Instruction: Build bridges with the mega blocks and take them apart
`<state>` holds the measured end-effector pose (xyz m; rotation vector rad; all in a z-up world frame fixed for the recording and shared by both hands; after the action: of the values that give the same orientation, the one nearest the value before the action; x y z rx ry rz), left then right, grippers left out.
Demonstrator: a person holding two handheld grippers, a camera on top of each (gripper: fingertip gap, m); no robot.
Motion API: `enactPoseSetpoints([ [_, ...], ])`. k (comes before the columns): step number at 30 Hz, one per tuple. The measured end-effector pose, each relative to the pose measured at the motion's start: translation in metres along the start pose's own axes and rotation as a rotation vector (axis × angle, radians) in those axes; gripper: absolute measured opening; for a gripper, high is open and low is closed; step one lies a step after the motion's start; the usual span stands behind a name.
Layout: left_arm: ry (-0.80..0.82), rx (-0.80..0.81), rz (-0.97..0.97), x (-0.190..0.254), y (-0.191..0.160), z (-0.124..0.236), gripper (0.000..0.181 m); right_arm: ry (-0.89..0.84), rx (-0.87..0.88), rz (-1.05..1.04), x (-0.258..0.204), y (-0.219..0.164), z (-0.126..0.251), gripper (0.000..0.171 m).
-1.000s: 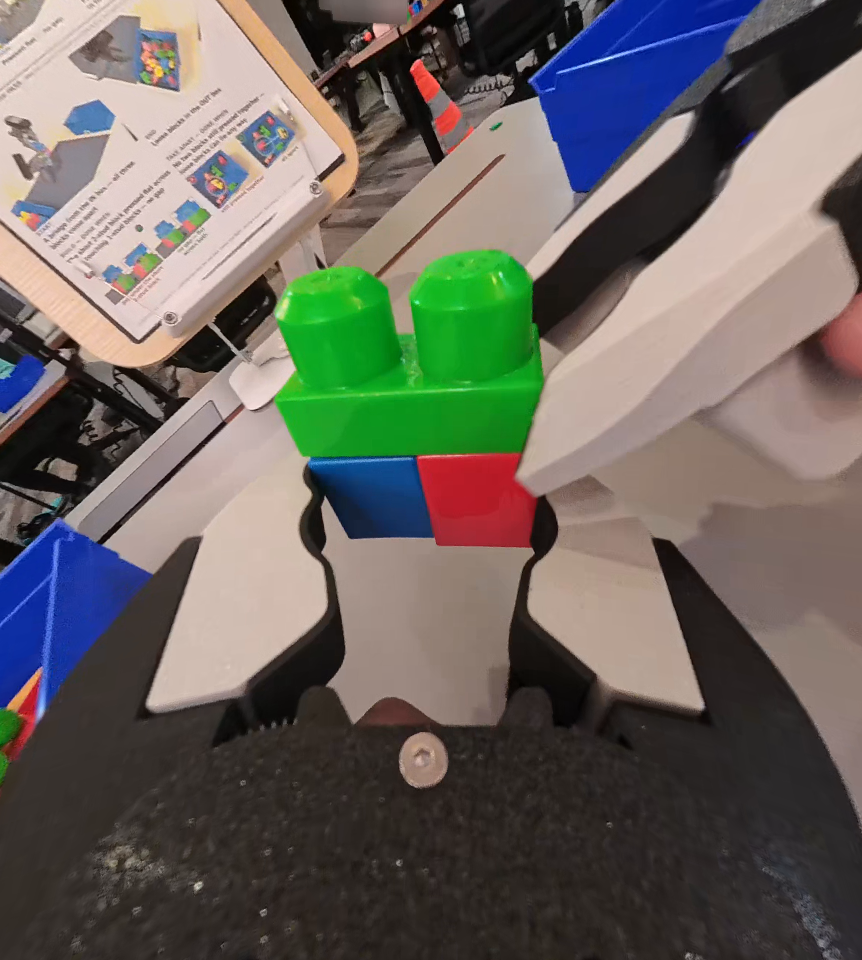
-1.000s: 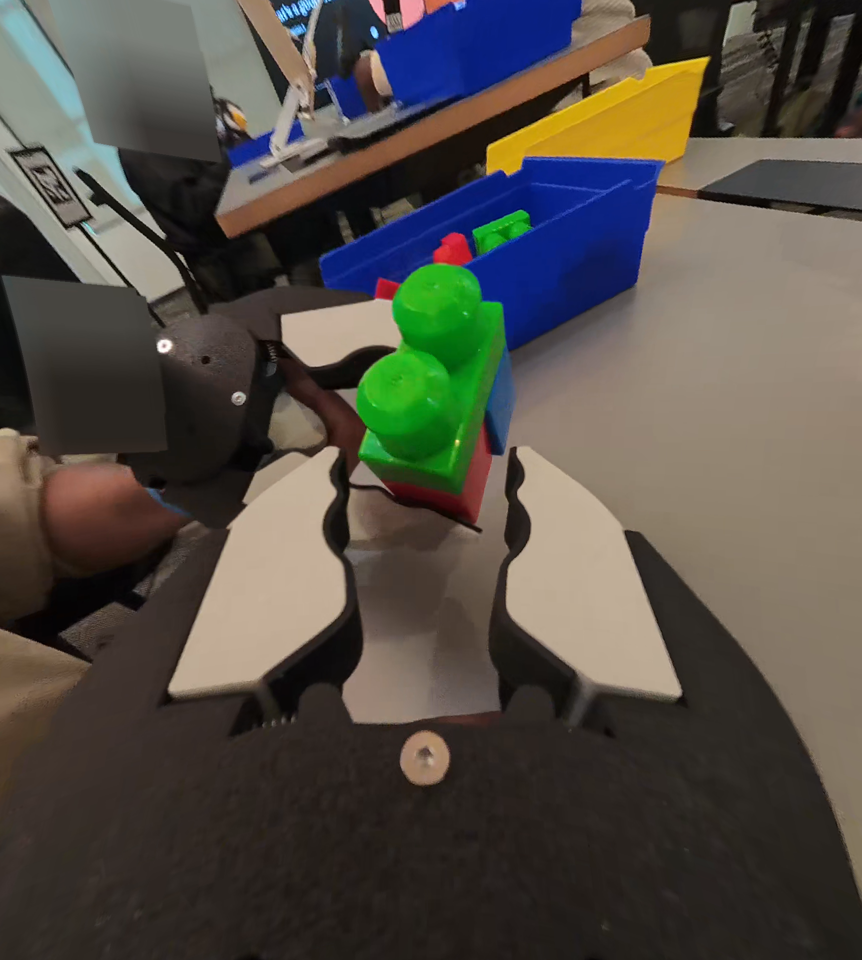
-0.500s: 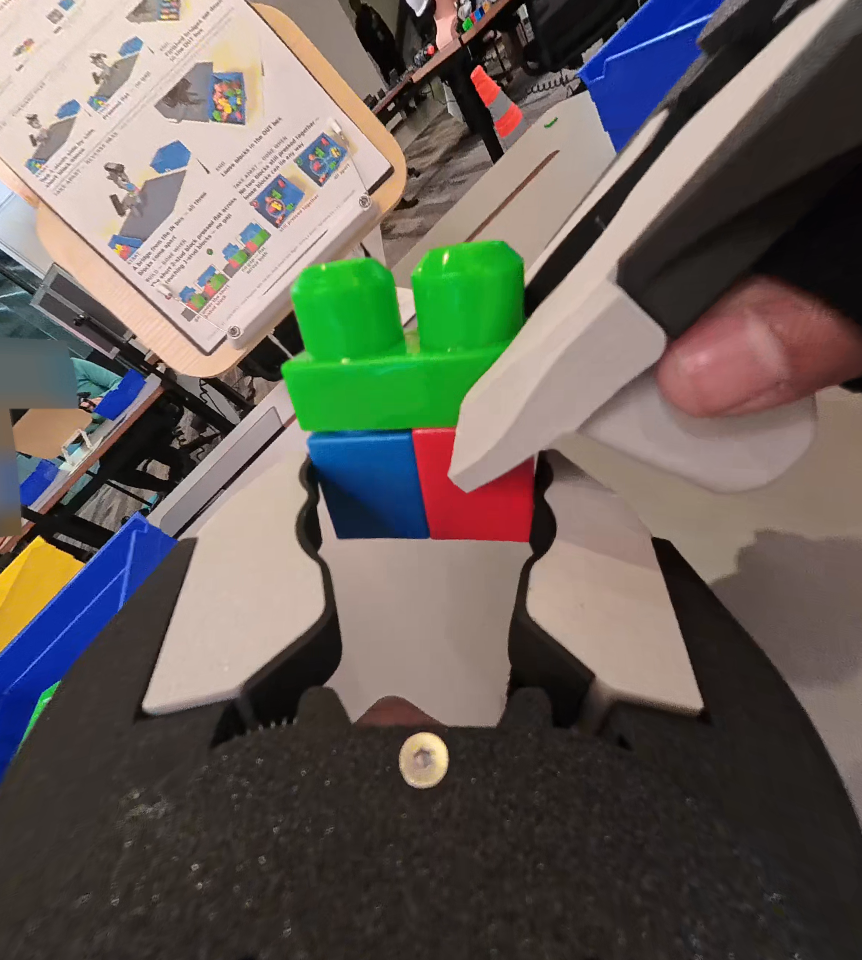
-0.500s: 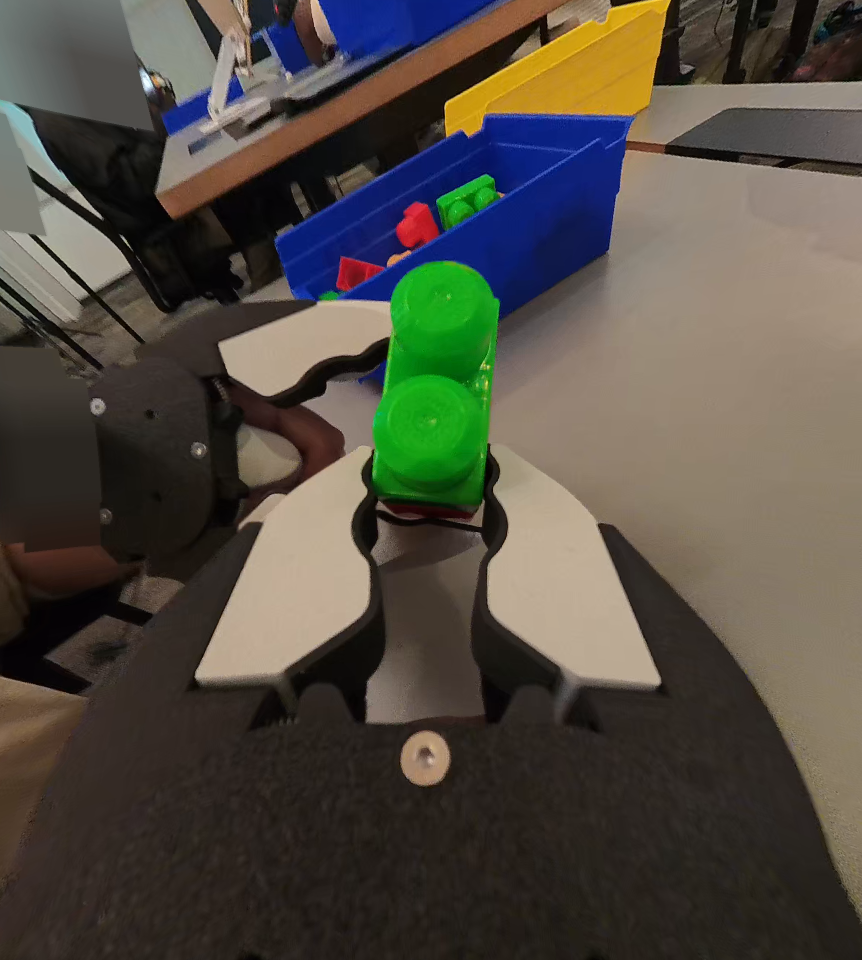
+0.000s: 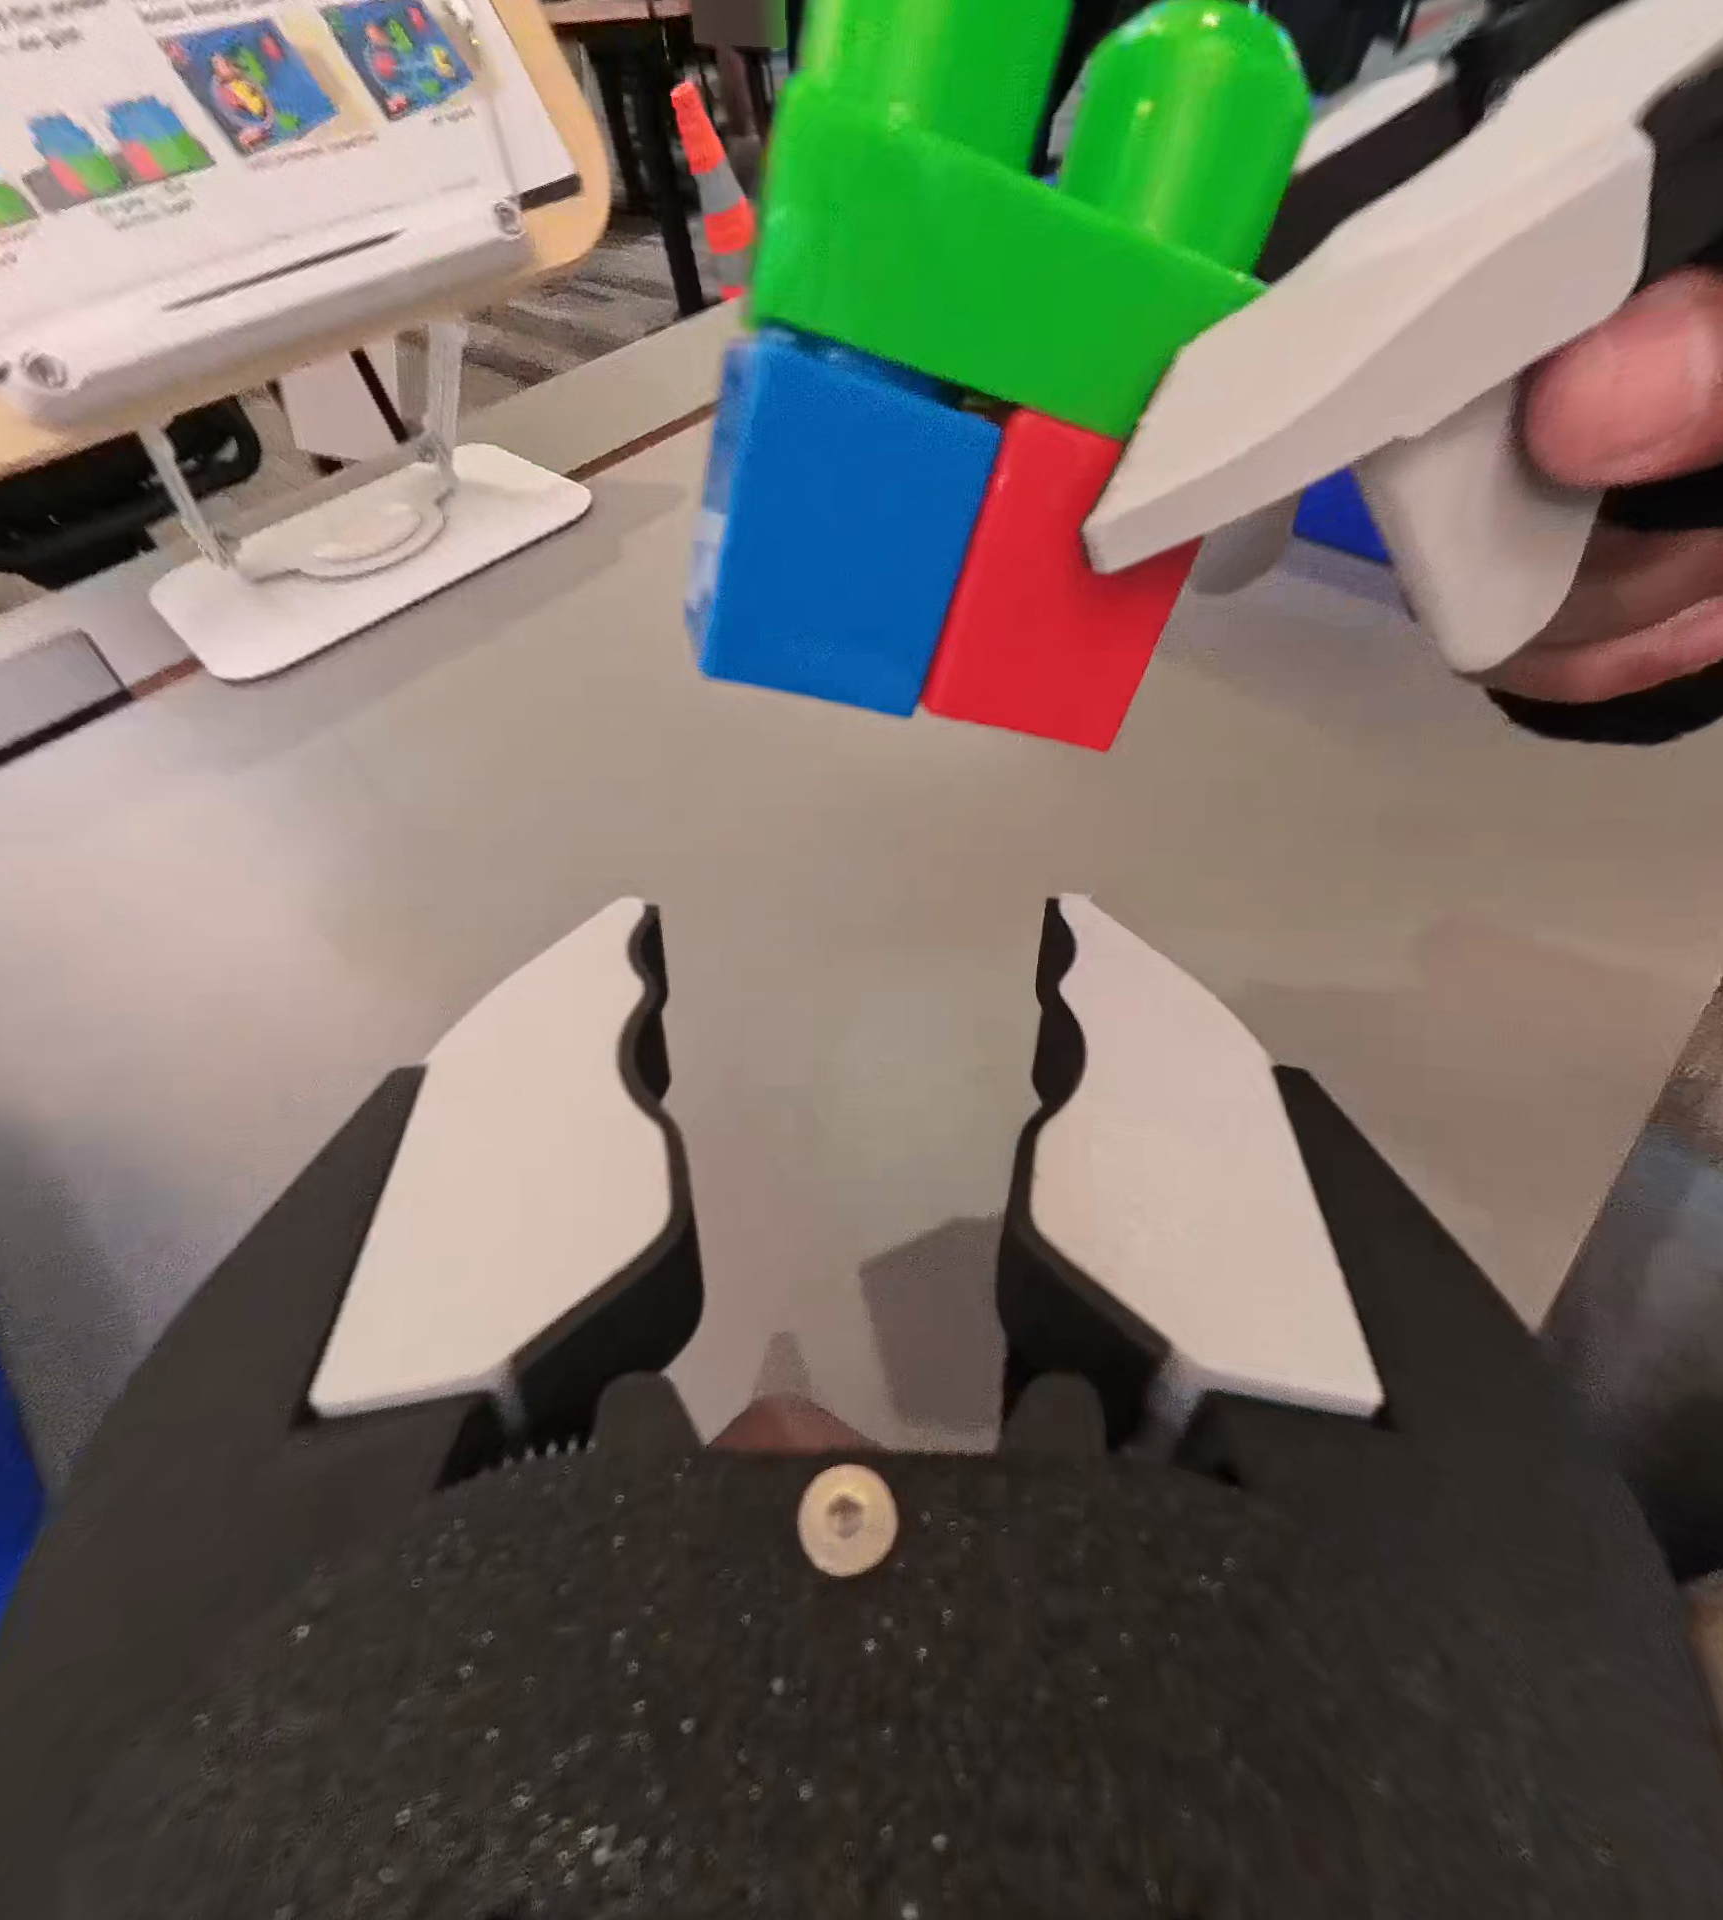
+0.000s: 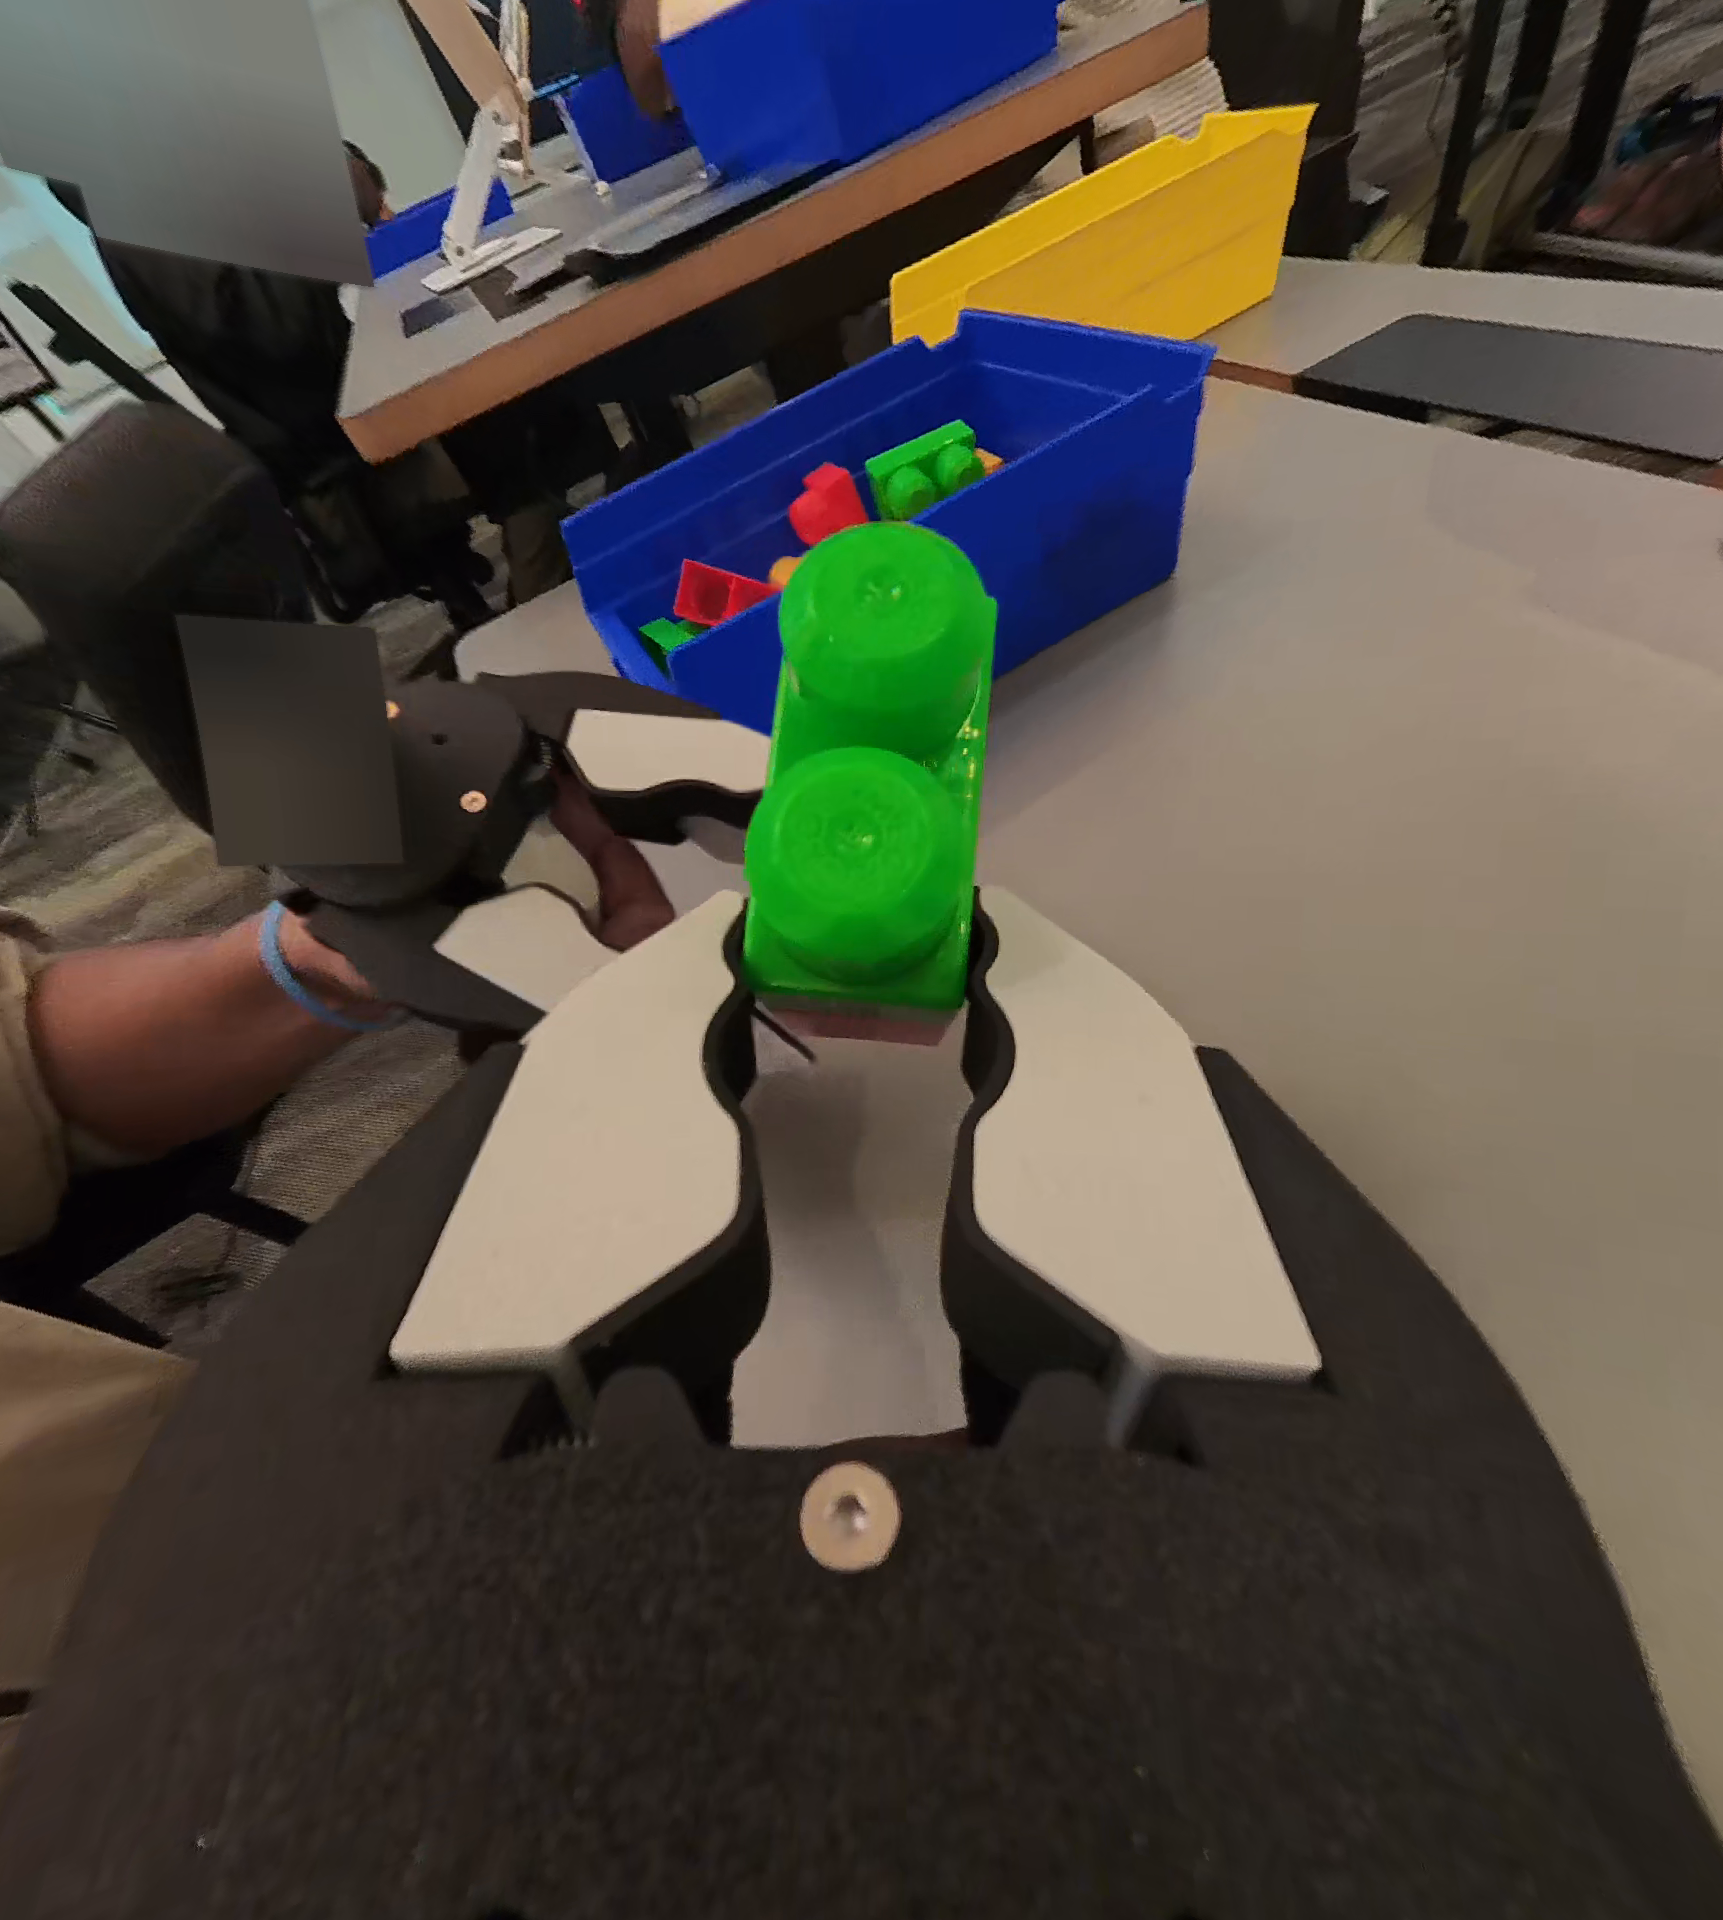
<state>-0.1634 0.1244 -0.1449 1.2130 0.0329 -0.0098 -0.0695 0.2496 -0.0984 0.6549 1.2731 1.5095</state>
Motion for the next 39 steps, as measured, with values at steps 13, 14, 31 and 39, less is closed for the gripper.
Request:
enactPoseSetpoints([
  [13, -0.344, 0.012, -0.047, -0.013, 0.004, 0.029, 0.076, 0.212, -0.178, 0.174, -0.009, 0.000, -0.005, 0.037],
  [14, -0.365, 0.008, -0.055, -0.012, 0.005, 0.030, 0.076, 0.220, -0.193, 0.183, -0.009, 0.000, -0.007, 0.037],
  [31, -0.587, 0.005, -0.111, -0.001, 0.024, 0.031, 0.065, 0.436, -0.431, 0.370, -0.033, -0.016, -0.024, 0.037],
  [39, -0.629, 0.008, -0.107, 0.000, 0.022, 0.036, 0.039, 0.481, -0.418, 0.346, -0.034, -0.015, -0.026, 0.037],
])
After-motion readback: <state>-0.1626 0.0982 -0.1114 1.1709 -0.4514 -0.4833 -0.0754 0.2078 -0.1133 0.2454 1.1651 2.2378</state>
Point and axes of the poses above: each gripper's, where its closed fingertips meet, z back along the fingers, y out of its top, x = y × z across the jaws, the point moved 8 cm from there along z, back along the fingers, and after that the axes turned 5 degrees about z, right-handed, at the moved point
